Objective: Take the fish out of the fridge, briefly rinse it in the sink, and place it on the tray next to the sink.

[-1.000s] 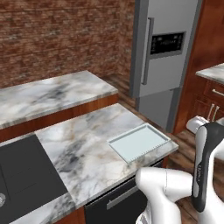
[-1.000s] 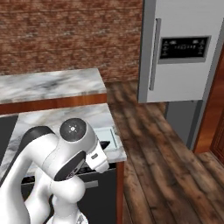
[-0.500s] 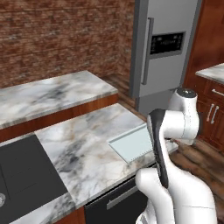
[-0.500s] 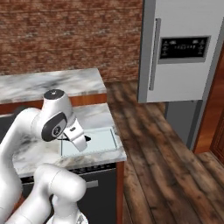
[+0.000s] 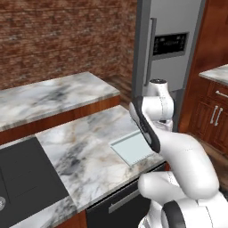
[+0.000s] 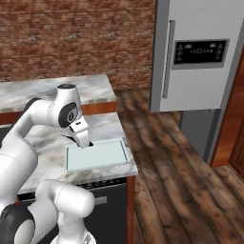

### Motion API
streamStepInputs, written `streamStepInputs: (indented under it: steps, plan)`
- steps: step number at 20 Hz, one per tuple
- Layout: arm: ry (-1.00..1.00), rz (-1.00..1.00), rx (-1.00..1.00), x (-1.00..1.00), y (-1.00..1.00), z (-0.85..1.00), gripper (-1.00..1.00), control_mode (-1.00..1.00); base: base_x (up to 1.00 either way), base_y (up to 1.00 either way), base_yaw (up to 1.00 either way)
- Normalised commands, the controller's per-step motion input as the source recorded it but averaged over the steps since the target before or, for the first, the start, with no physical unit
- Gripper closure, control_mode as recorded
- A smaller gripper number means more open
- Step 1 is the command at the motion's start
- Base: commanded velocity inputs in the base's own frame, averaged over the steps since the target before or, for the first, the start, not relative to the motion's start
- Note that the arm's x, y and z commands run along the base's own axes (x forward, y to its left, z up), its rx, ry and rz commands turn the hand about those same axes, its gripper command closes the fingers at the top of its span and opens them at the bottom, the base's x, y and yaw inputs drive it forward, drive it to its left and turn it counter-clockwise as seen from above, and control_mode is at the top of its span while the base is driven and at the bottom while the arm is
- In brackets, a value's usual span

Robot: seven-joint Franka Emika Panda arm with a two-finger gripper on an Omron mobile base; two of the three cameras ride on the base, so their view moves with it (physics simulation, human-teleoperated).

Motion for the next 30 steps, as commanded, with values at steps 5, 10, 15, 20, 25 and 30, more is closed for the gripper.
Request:
streamStepInputs:
  steps: [5,10,15,20,25,30]
  plan:
    - [-0.08,-0.06,0.00,1.00,0.00,-0.63,1.00,-1.00,0.00,0.00,0.00]
    - [-0.01,-0.01,-0.04,0.61,0.00,-0.66,1.00,-1.00,0.00,0.00,0.00]
    - [0.00,0.00,-0.06,0.25,0.00,-0.78,1.00,-1.00,0.00,0.00,0.00]
    - [-0.06,0.00,-0.03,0.01,-0.08,-0.52,1.00,-1.00,0.00,0.00,0.00]
    - [-0.03,0.00,0.00,0.31,-0.20,-0.03,-1.00,-1.00,0.00,0.00,0.00]
    - [0.01,0.00,0.04,0.14,-0.06,0.05,-1.00,-1.00,0.00,0.00,0.00]
